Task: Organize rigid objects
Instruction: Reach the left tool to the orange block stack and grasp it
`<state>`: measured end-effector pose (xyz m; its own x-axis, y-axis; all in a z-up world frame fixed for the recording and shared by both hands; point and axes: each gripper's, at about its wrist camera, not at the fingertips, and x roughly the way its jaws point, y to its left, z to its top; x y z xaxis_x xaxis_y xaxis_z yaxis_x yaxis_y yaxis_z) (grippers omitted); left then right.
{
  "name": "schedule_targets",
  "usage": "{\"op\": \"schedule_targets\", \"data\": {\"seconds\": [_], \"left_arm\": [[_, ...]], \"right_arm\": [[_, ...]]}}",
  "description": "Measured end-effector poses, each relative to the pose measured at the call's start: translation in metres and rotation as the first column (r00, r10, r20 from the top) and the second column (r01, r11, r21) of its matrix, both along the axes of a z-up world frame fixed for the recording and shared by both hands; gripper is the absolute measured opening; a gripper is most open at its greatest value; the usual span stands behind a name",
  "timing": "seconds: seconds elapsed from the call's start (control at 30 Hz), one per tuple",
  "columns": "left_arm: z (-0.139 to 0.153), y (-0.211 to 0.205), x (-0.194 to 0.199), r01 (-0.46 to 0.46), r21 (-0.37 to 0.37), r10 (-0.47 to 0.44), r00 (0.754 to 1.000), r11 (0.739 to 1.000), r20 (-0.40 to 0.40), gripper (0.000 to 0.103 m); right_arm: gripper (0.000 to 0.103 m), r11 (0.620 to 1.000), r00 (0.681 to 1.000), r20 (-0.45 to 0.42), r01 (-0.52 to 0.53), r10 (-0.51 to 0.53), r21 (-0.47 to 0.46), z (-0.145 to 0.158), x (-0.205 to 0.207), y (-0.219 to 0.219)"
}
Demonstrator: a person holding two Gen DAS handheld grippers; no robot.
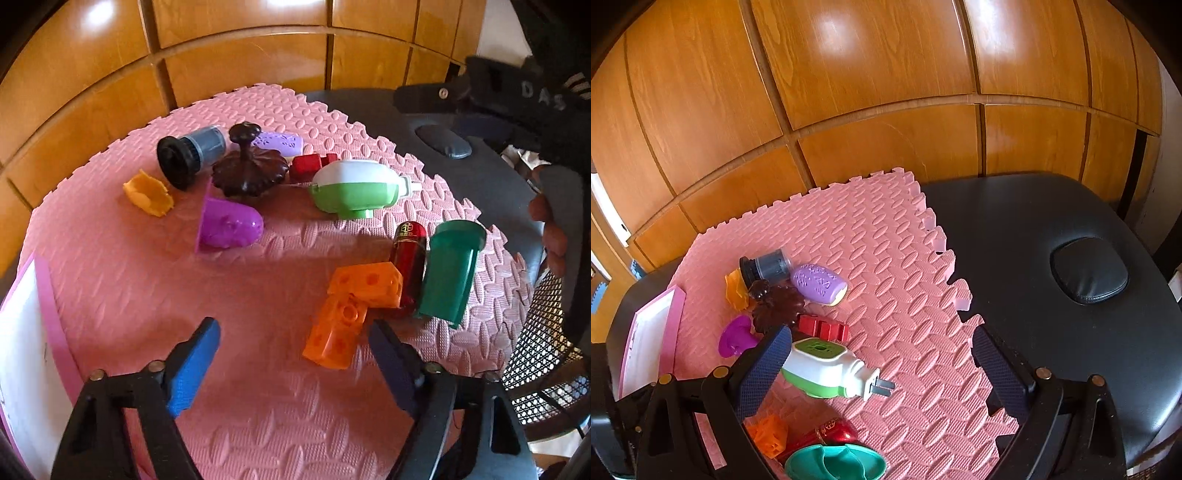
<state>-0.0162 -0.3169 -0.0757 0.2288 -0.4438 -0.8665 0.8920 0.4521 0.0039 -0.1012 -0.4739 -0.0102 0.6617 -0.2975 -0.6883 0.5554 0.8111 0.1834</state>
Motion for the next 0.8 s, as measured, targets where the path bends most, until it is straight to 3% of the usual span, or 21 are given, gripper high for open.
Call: {"op": "schedule_targets", "data": {"seconds": [0.13,0.2,0.27,0.5,0.6,0.8], "left_arm": [[-0.008,-0.011,0.002,0.039,0.009,-0.038,0.999,0.999,-0.036,0.057],[-0.007,-0.012,-0.003,0.049,-0.012,-0.049,0.999,0.999,-0.013,0.048],[-0.005,-0.01,-0.002,0.029,-0.036,-0.029,1.0,0.999,0.0,0.021],[-0.003,0.017,0.008,-0.091,-0.093,0.085,0.994,0.991,-0.066,0.021],[-0.005,0.029,0.009,-0.119,-0.108,0.109,0.99,0.987,-0.094,0.021],[-0.007,0.041,0.003,-0.142,-0.112,0.131,0.987,0.984,-0.097,0.021]], "right_arm": [[0.1,1.0,1.0,0.003,0.008,-0.008,-0.001,0.001,0.0,-0.001],[0.1,1.0,1.0,0.007,0.019,-0.019,0.0,0.001,-0.001,-0.003],[0.1,0.999,1.0,0.018,0.019,-0.02,0.029,-0.001,-0.003,-0.007],[0.096,0.993,1.0,0.022,0.015,-0.018,0.114,-0.008,-0.002,-0.016],[0.096,0.989,0.999,0.023,-0.043,0.04,0.142,-0.011,0.004,-0.011],[0.097,0.983,0.983,-0.068,-0.168,0.173,0.07,-0.019,0.025,0.02]]}}
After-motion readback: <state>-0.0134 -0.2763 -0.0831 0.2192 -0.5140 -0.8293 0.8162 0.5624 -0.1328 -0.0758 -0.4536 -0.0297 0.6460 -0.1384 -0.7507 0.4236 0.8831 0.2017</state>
